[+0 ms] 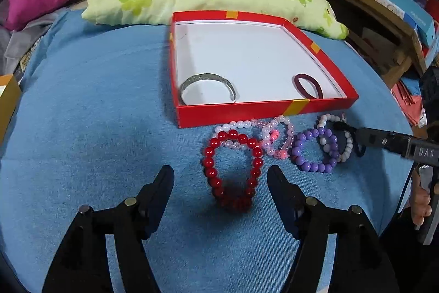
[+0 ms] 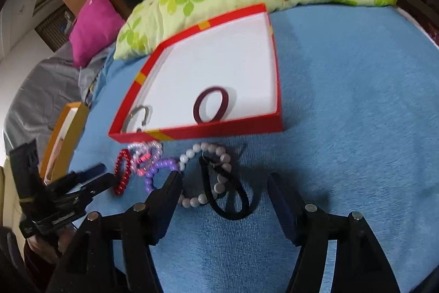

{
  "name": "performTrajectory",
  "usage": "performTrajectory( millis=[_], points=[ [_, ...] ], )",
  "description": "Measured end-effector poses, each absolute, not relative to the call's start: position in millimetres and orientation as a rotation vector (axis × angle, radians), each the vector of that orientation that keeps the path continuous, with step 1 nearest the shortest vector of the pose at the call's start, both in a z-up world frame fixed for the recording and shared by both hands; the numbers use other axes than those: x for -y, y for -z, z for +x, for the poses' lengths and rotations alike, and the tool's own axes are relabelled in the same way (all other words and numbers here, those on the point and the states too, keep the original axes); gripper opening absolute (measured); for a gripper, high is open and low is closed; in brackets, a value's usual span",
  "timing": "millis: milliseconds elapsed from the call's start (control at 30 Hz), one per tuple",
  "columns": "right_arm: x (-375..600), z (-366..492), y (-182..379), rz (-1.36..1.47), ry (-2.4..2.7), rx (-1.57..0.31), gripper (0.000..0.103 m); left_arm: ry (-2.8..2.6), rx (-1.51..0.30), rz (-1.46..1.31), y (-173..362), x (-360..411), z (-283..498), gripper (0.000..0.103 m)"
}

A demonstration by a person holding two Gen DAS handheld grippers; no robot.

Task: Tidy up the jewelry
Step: 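Grasp and lift the red bead bracelet with the left gripper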

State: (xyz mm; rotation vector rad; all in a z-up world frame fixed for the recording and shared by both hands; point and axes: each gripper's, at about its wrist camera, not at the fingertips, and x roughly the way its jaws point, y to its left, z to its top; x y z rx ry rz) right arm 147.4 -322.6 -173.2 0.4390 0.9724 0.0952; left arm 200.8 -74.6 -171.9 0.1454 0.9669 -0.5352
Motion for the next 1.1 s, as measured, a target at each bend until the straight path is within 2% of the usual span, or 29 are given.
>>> performTrajectory(
  millis=[67, 100, 133, 167, 200, 233, 333, 367, 667, 767, 833, 867, 900, 1067, 1100],
  points=[
    [316.4, 148.5, 177.8, 0.39, -0.093, -0.992, 0.047, 0.543, -0.991, 0.166, 179.4, 81.9, 202.7, 0.071],
    [312.2, 148.0, 177.4, 0.34, -0.087, -0.995, 0.022, 0.537, -0.993, 0.177, 182.1, 84.5, 203.1, 0.071],
    [309.3, 148.0, 177.3, 0.31, -0.094, -1.002, 0.012, 0.53, -0.979, 0.192, 183.0, 86.7, 202.2, 0.071],
    [308.8, 147.5, 177.4, 0.308, -0.108, -1.008, 0.012, 0.528, -0.958, 0.211, 182.7, 89.0, 200.8, 0.058],
    [309.3, 145.6, 176.1, 0.313, -0.112, -1.004, 0.008, 0.529, -0.952, 0.217, 182.0, 89.5, 200.3, 0.035],
    [309.3, 143.9, 174.1, 0.303, -0.112, -1.0, 0.008, 0.539, -0.957, 0.208, 181.3, 88.6, 200.8, 0.022],
    [314.5, 136.3, 160.6, 0.322, -0.141, -0.953, 0.008, 0.578, -0.973, 0.161, 178.3, 84.4, 199.8, 0.014],
    [316.7, 134.7, 157.3, 0.342, -0.153, -0.941, 0.008, 0.58, -0.954, 0.178, 174.7, 84.8, 196.9, 0.002],
    [329.6, 132.4, 127.4, 0.509, -0.245, -0.801, 0.008, 0.645, -0.832, 0.122, 132.7, 76.0, 186.8, 0.002],
    [325.8, 135.8, 124.5, 0.516, -0.244, -0.791, 0.008, 0.622, -0.844, 0.117, 131.5, 75.2, 189.4, 0.002],
    [323.9, 139.0, 125.8, 0.509, -0.235, -0.798, 0.008, 0.622, -0.904, 0.118, 140.8, 81.4, 194.2, 0.026],
    [322.8, 140.1, 126.9, 0.504, -0.231, -0.803, 0.008, 0.614, -0.93, 0.126, 146.1, 85.2, 193.4, 0.06],
    [321.4, 141.2, 128.3, 0.5, -0.229, -0.81, 0.008, 0.606, -0.933, 0.139, 149.7, 86.5, 192.5, 0.076],
    [322.0, 142.4, 132.8, 0.493, -0.224, -0.825, 0.008, 0.556, -0.979, 0.225, 178.2, 105.3, 190.1, 0.076],
    [321.9, 142.0, 132.5, 0.491, -0.223, -0.823, 0.008, 0.556, -0.992, 0.218, 183.4, 106.9, 191.5, 0.07]
  ],
)
